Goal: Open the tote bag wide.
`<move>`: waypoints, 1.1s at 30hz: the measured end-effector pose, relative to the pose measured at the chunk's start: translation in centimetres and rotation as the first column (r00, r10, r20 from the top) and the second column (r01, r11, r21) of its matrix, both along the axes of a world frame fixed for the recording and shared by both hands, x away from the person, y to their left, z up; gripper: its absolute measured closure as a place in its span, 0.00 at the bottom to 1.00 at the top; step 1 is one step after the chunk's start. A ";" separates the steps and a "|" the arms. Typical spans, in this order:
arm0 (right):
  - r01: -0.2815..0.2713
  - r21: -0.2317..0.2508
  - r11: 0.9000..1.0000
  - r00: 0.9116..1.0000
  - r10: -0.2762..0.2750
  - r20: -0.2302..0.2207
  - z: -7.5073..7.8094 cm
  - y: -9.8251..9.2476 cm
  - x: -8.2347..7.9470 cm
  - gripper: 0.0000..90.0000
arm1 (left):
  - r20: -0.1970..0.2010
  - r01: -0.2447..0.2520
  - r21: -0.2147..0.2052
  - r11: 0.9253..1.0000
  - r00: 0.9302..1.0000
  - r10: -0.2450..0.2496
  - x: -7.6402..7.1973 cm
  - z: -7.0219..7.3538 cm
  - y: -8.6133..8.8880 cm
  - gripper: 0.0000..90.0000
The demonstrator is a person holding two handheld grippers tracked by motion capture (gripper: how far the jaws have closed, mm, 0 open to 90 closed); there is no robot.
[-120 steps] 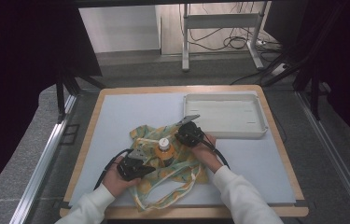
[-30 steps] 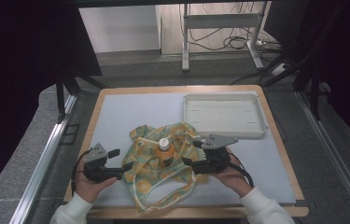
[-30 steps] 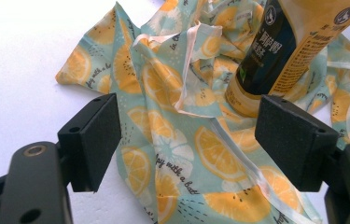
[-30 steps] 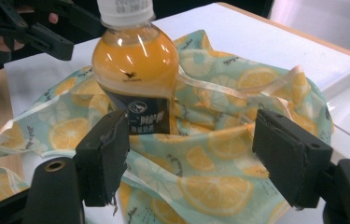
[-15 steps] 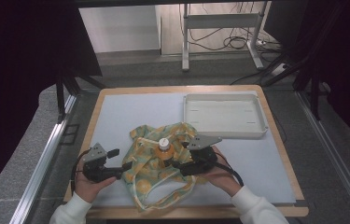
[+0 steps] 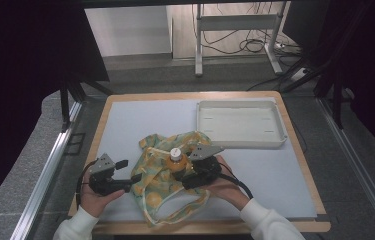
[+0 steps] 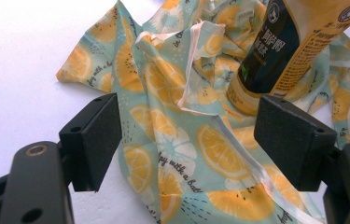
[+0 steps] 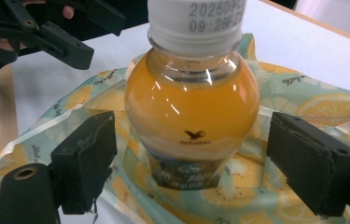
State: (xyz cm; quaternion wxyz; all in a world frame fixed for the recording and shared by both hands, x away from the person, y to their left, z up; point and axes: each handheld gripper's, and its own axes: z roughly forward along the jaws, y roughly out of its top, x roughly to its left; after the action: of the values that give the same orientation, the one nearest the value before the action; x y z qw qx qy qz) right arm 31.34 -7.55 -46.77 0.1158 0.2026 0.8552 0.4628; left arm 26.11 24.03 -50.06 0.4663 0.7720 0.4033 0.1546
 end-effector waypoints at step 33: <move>-0.018 -0.008 1.000 0.999 0.018 0.030 -0.4 1.4 0.5 0.35 | -0.005 0.001 0.004 1.000 1.000 0.000 0.1 -0.1 0.1 0.26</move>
State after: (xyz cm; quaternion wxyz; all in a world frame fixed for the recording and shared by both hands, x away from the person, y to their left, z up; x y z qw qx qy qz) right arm 31.81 -6.12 -47.21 0.1253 0.1876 0.8570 0.4633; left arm 26.24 24.14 -50.17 0.4638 0.7734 0.4039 0.1534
